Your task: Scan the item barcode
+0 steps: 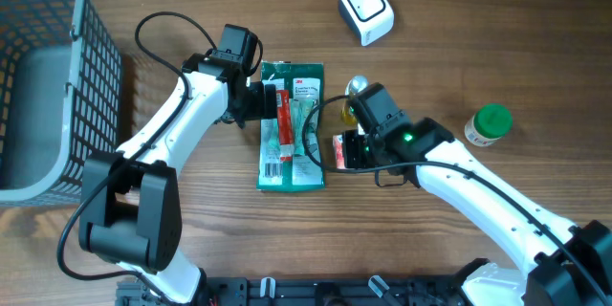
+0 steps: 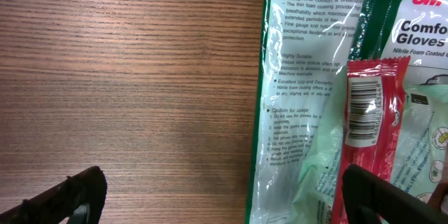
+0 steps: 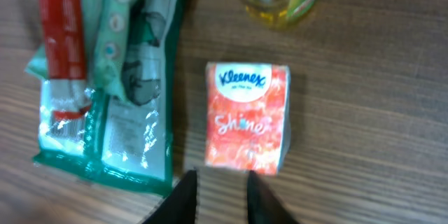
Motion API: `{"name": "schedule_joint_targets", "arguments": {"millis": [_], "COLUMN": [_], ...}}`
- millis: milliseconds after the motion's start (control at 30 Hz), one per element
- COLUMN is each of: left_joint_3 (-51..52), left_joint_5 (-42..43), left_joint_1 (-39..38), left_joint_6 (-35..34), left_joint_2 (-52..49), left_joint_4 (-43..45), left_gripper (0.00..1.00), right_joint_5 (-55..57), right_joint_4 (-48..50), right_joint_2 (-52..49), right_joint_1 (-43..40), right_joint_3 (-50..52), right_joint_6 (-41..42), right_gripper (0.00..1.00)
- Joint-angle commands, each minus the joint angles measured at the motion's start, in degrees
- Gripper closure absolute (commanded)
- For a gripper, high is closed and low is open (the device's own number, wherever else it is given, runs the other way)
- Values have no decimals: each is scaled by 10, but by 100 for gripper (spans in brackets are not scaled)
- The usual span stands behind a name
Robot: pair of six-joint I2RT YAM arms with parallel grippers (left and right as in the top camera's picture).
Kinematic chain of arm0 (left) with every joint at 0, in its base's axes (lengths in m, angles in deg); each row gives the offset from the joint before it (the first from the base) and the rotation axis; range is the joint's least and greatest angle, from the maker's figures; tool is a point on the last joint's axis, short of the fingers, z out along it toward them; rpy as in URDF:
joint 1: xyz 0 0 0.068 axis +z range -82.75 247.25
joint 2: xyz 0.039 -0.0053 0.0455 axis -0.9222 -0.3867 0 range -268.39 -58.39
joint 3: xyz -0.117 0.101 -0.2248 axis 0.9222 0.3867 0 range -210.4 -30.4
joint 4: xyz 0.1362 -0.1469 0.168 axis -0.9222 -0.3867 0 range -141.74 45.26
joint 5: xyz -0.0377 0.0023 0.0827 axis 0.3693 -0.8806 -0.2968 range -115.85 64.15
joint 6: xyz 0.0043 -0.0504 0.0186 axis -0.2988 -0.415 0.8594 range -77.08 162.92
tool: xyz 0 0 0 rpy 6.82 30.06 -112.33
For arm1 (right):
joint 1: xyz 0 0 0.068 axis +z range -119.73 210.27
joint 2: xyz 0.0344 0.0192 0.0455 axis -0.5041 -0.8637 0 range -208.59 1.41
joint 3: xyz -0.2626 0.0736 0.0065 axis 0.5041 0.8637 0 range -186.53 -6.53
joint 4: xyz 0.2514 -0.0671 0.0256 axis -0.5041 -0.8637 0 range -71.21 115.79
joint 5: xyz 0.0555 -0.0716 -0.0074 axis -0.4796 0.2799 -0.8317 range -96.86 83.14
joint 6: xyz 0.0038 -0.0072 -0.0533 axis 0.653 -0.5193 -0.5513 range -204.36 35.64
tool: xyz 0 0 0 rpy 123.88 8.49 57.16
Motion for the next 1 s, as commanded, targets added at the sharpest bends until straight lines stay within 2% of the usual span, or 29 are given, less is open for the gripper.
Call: {"name": "schedule_joint_targets", "arguments": {"millis": [0, 333, 433, 533, 967], "left_joint_3": [3, 3, 3, 3, 3], "left_joint_5": [-4, -4, -4, -4, -4], "left_joint_1": [-2, -2, -2, -2, -2], "left_joint_6": [-1, -1, -1, -1, -1], "left_joint_2": [9, 9, 9, 9, 9], "left_joint_4": [0, 0, 0, 0, 0], "left_gripper": [0, 0, 0, 0, 0], "right_joint_5": [47, 50, 50, 50, 50], "right_joint_4": [30, 51, 58, 68, 74], "right_joint_2": [-7, -16, -37, -70, -89], "right_joint_1": [0, -5, -5, -5, -14], "right_joint_3": [24, 49, 49, 49, 49], "right_joint_6": [0, 19, 19, 19, 19], "right_gripper": [81, 80, 76, 80, 78]}}
